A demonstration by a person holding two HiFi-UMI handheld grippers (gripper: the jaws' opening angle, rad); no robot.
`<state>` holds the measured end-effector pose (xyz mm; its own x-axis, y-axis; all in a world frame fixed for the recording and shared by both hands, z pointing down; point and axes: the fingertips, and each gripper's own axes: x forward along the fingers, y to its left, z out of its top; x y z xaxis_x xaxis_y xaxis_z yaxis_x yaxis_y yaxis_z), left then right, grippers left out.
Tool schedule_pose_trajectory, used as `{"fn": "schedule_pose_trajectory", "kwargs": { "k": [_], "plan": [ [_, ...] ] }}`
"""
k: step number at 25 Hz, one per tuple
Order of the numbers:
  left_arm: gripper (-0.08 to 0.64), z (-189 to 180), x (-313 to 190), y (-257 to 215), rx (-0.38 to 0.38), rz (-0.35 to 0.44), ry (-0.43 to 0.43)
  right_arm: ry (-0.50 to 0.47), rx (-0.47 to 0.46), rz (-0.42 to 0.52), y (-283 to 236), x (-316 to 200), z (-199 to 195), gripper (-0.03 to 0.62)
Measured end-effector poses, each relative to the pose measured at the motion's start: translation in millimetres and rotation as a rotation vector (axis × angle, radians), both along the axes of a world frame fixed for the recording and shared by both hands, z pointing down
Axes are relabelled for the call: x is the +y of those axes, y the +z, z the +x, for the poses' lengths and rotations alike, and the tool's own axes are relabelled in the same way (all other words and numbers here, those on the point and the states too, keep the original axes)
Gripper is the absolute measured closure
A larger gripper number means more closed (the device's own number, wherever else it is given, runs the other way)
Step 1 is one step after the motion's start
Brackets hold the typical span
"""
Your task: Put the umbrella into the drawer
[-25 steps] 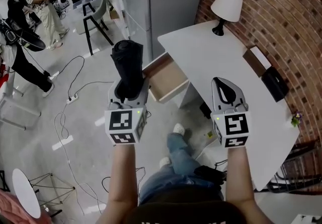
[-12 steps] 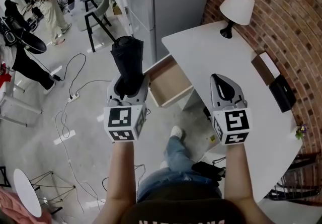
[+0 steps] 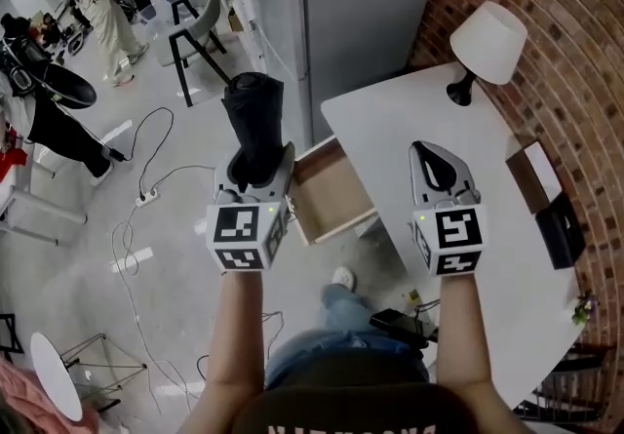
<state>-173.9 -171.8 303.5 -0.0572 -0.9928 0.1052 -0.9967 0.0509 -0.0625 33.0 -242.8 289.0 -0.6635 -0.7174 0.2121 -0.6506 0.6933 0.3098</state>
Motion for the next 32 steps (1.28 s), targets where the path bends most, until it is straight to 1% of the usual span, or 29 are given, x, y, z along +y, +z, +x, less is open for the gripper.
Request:
{"fn": "schedule_pose_trajectory", "kwargs": {
  "k": [6, 10, 14, 22, 28, 32],
  "plan": [
    [0.314, -5.9, -56.6, 4.2, 0.008, -0.025, 0.001, -0.005, -0.006, -0.018, 4.2, -60.1, -7.9, 0.592],
    [0.314, -5.5, -81.5, 17.9, 0.025, -0.055, 0.011, -0.003, -0.019, -0.056, 16.2, -83.0, -7.7, 0.593],
    [0.314, -3.8, -100.3, 42.9, 0.046, -0.102, 0.027, 0.021, -0.026, -0.097, 35.1, -100.8, -3.4, 0.593],
    [0.315, 6.1, -115.7, 102.5, 0.101, -0.207, 0.074, 0.071, -0.021, -0.206, 81.5, -110.2, 4.3, 0.593],
    [0.314, 7.4, -117.8, 139.3, 0.143, -0.269, 0.115, 0.1, 0.019, -0.25, 104.1, -102.8, 1.3, 0.592],
    [0.315, 7.3, -118.9, 161.6, 0.165, -0.313, 0.16, 0.135, 0.028, -0.278, 115.9, -96.5, -3.0, 0.592]
  ]
}}
